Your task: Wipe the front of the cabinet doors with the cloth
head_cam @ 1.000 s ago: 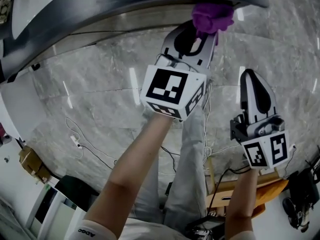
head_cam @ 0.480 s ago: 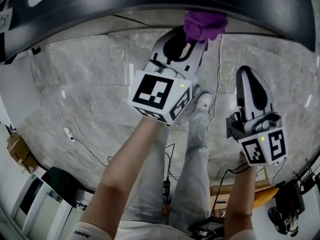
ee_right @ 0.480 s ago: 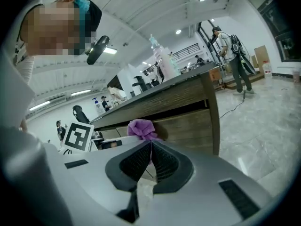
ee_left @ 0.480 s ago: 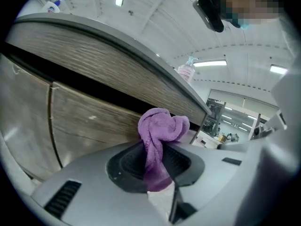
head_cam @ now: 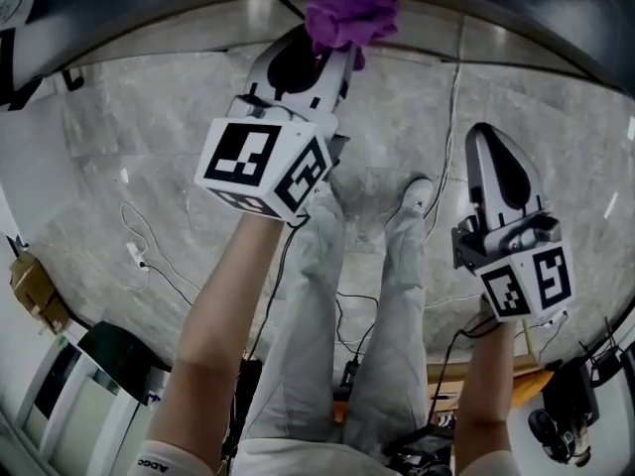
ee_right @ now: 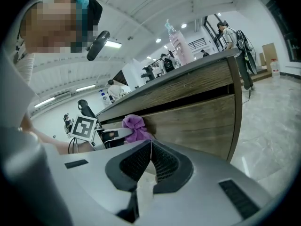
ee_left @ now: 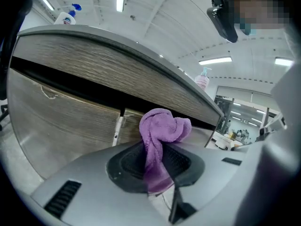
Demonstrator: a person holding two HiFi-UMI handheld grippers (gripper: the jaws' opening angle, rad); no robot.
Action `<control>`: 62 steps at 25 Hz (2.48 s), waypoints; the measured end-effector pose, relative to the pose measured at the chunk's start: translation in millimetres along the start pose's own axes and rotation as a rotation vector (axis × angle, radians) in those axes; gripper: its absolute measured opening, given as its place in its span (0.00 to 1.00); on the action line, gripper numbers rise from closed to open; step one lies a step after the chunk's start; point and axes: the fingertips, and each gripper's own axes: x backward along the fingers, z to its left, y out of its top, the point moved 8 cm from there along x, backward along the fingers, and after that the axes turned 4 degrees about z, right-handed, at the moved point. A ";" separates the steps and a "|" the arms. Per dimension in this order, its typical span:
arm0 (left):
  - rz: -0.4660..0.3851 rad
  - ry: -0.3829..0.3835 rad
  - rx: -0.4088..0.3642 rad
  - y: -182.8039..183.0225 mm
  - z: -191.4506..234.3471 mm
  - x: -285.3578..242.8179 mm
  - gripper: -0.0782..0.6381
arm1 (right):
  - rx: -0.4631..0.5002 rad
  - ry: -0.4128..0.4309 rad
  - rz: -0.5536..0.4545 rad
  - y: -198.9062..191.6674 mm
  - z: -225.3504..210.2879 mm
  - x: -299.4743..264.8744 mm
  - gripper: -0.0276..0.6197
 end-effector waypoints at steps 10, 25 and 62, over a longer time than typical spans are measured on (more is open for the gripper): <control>-0.032 0.212 -0.053 -8.6 11.4 24.4 0.22 | -0.019 -0.006 -0.022 -10.6 -16.9 24.9 0.09; 0.097 -0.111 -0.039 -97.3 -180.4 -98.2 0.22 | -0.104 -0.053 0.015 -48.8 -131.3 112.9 0.09; 0.211 0.136 0.010 -89.6 48.1 -39.7 0.22 | -0.104 0.016 0.064 -78.0 -3.8 -4.9 0.09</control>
